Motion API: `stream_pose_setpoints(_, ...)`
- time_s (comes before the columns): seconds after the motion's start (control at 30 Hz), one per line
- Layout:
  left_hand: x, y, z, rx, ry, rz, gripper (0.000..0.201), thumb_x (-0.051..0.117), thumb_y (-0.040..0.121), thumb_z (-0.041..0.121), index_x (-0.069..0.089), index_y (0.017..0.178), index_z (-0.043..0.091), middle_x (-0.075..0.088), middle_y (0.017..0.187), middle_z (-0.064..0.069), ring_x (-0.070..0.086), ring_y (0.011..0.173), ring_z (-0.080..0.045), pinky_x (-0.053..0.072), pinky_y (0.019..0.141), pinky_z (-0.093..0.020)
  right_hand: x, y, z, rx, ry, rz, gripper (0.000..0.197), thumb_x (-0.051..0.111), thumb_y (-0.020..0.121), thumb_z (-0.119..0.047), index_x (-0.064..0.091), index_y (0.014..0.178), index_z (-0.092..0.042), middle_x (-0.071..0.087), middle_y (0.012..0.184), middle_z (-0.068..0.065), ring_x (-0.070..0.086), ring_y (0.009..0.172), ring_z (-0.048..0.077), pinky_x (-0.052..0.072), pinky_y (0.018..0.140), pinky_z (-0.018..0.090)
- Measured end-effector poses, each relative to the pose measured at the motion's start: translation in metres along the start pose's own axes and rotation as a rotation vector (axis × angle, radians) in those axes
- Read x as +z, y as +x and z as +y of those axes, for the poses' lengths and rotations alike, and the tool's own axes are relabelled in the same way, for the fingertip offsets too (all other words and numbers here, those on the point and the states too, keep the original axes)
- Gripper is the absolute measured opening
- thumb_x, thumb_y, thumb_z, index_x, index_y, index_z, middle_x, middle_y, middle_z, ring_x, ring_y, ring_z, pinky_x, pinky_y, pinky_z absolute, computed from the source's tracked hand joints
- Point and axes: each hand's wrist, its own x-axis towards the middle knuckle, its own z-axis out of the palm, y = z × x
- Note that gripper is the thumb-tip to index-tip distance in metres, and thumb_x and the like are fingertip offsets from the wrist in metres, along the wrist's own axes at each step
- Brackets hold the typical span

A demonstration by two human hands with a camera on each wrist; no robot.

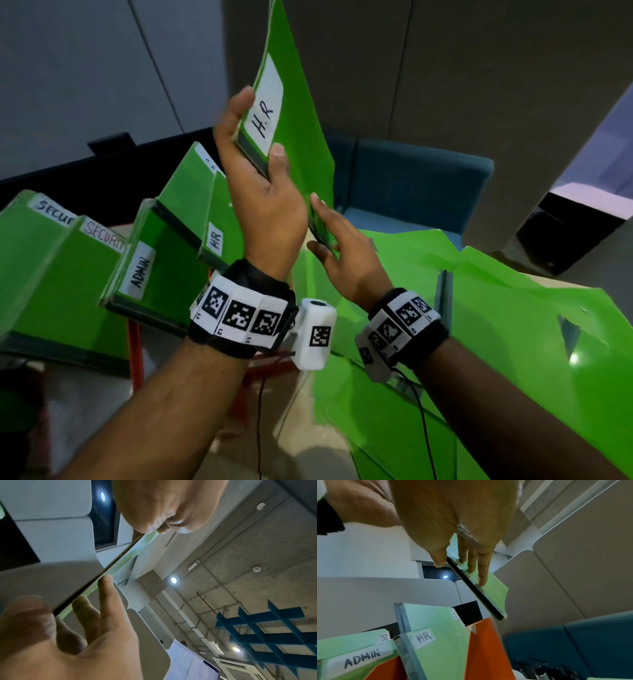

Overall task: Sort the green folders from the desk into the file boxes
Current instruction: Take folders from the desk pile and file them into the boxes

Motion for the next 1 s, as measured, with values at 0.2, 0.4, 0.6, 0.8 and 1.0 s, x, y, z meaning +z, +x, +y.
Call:
stream_pose_setpoints(0.2,-0.048,0.034,0.000,0.136,0.062,0.076,0.051,0.043,0.085,-0.017,0.033,0.133,-0.002,0.039,0.140,-0.022,0.038,0.136,-0.029,0.031,0.116,-0.037,0.044,0.038,-0.023,-0.102,0.042,-0.017,0.059,0.063,0.091,-0.018,0.040,0.144,-0.028,0.045,0.144,0.003,0.040,0.134,0.012,0.046,0.100,0.044)
stream_pose_setpoints(0.4,-0.091,0.051,-0.010,0.144,0.155,0.098,0.052,0.042,0.086,-0.018,0.031,0.134,-0.003,0.039,0.140,-0.018,0.037,0.137,-0.028,0.031,0.116,-0.043,0.096,0.054,-0.029,-0.103,0.110,-0.085,0.056,0.067,0.088,-0.025,0.044,0.140,-0.027,0.046,0.142,0.002,0.043,0.131,0.014,0.049,0.095,0.047)
stream_pose_setpoints(0.6,-0.124,0.047,-0.038,-0.019,0.245,0.071,0.051,0.043,0.087,-0.018,0.037,0.131,0.007,0.045,0.128,0.005,0.047,0.117,0.010,0.036,0.098,-0.008,0.142,0.037,-0.022,-0.021,0.072,-0.233,0.062,0.069,0.086,-0.021,0.040,0.141,-0.021,0.041,0.145,-0.001,0.039,0.131,0.012,0.043,0.104,0.041)
stream_pose_setpoints(0.8,-0.154,0.021,-0.080,-0.144,0.468,-0.105,0.050,0.051,0.087,-0.014,0.040,0.132,0.005,0.041,0.148,-0.002,0.035,0.138,-0.002,0.024,0.111,-0.010,0.169,0.020,-0.002,0.160,0.031,-0.345,0.071,0.065,0.089,-0.026,0.027,0.148,-0.024,0.041,0.147,0.004,0.043,0.131,0.019,0.036,0.107,0.027)
stream_pose_setpoints(1.0,-0.172,-0.002,-0.097,-0.277,0.755,-0.274,0.061,0.056,0.093,0.003,0.030,0.147,0.016,0.034,0.153,0.004,0.027,0.135,0.001,0.018,0.110,-0.009,0.175,0.015,0.009,0.338,-0.092,-0.484,0.061,0.031,0.099,-0.049,0.023,0.148,-0.014,0.039,0.148,0.016,0.041,0.134,0.028,0.032,0.107,0.032)
